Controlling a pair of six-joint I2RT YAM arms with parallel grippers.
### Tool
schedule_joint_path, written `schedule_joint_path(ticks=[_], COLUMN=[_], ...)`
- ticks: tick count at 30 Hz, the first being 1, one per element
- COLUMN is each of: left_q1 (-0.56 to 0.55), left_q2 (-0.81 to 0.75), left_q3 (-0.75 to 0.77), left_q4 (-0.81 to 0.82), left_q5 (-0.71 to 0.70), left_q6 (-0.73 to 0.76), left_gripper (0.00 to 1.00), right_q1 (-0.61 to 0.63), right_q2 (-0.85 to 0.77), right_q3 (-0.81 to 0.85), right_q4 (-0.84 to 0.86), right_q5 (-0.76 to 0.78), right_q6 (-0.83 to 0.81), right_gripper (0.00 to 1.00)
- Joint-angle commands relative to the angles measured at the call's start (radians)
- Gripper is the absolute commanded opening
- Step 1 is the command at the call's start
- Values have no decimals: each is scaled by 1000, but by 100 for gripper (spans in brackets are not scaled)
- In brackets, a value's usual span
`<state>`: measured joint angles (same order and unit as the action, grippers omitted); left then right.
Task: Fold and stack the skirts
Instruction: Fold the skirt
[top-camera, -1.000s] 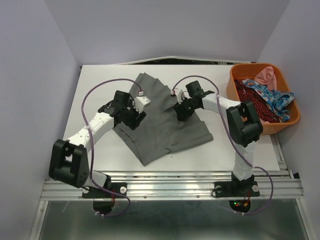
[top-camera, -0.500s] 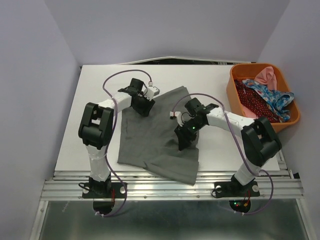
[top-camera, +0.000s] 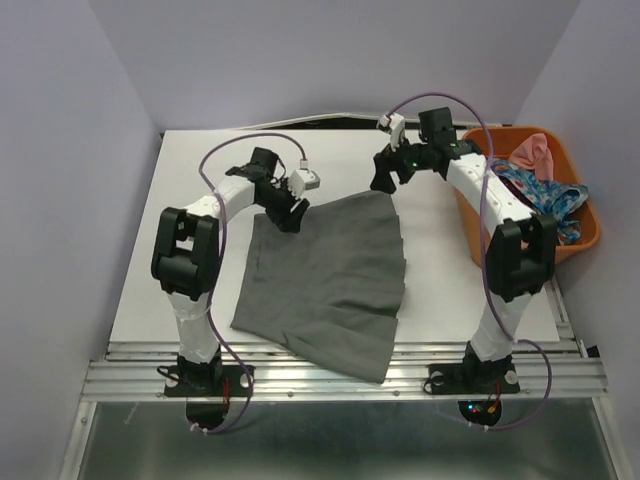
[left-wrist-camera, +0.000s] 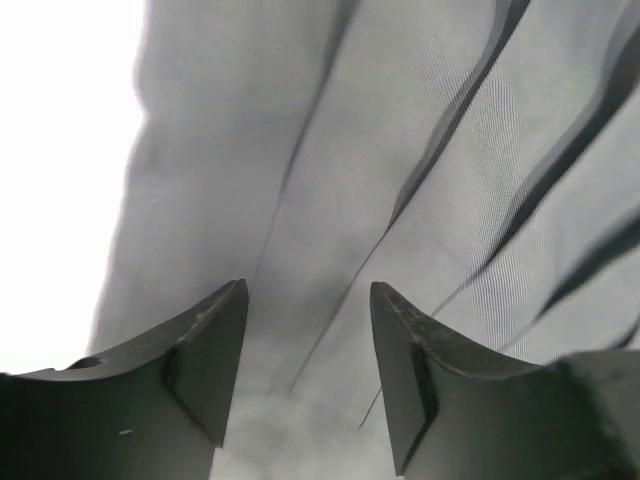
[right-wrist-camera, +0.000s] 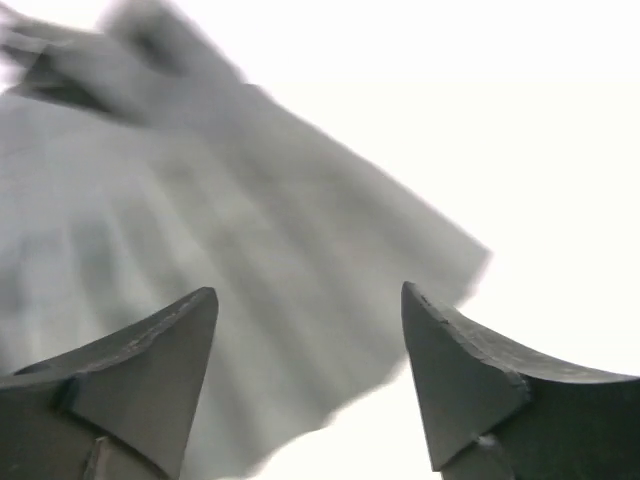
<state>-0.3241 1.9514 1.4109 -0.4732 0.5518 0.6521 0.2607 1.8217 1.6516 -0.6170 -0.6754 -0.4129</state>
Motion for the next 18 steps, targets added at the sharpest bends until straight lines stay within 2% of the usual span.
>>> schedule_joint_path(ticks=[1, 9, 13, 18], left_q1=[33, 108, 126, 131], left_q2=[-128, 55, 104, 141], left_q3=[147, 382, 424, 413], left_q4=[-77, -197, -237, -280], left_q5=[51, -20, -41, -58], left_q6=[89, 144, 181, 225], left_gripper=[67, 70, 70, 71], right_q1=[8, 8, 8, 8], right_q2=[172, 428, 484, 537], right_q3=[138, 349, 378, 372], right_q4=[71, 85, 73, -93], right_q5=[184, 189, 139, 91], right_q6=[-185, -334, -403, -495], right_gripper=[87, 97, 98, 96])
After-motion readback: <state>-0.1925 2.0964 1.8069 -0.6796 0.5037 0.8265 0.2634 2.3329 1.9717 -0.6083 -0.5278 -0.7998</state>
